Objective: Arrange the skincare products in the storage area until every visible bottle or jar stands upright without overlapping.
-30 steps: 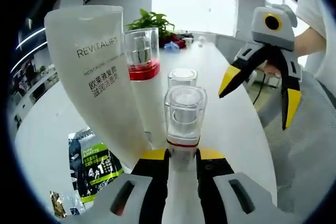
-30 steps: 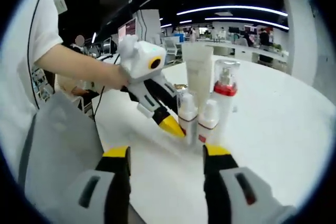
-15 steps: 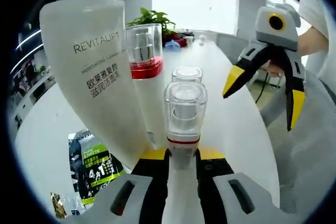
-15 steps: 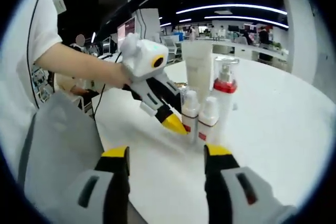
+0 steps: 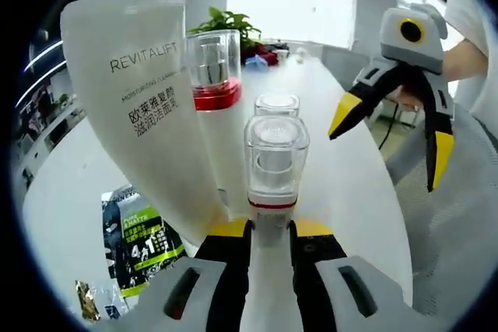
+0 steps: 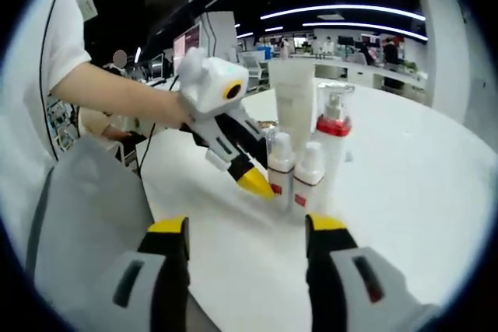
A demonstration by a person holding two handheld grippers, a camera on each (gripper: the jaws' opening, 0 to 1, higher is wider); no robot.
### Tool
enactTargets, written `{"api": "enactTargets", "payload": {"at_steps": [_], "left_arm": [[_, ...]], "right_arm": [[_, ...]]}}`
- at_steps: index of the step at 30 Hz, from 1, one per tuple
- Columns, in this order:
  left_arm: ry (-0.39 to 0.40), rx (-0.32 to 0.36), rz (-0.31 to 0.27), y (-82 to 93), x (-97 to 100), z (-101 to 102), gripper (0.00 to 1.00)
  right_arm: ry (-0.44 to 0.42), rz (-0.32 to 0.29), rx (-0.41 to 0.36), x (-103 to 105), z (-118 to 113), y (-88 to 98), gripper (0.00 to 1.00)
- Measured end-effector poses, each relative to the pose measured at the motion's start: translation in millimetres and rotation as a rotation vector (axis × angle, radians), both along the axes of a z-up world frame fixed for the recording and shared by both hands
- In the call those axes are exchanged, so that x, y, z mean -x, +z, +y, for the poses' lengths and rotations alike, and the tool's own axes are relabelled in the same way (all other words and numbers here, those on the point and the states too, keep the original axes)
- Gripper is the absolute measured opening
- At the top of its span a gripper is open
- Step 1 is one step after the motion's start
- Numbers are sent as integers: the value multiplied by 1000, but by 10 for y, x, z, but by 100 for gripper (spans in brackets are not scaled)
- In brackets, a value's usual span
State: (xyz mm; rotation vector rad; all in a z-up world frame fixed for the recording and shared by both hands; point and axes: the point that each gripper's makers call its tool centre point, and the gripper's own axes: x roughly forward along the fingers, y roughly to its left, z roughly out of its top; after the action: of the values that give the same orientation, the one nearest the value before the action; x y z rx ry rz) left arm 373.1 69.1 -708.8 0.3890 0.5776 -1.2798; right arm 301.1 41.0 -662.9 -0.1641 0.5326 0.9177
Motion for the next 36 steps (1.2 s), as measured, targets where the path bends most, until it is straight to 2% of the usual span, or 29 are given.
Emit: {"api": "enactTargets", "payload": {"at_steps": [9, 19, 36], "left_arm": [[9, -28, 22, 7, 78, 104, 24], [44, -58, 29, 44, 183, 264, 31], [216, -49, 100, 165, 404, 630, 47]], "right_arm": [[0, -7, 1, 23, 0, 38, 63], [-16, -7, 9, 89, -48, 45, 70], [-57, -37, -3, 86, -151, 179, 84]]}}
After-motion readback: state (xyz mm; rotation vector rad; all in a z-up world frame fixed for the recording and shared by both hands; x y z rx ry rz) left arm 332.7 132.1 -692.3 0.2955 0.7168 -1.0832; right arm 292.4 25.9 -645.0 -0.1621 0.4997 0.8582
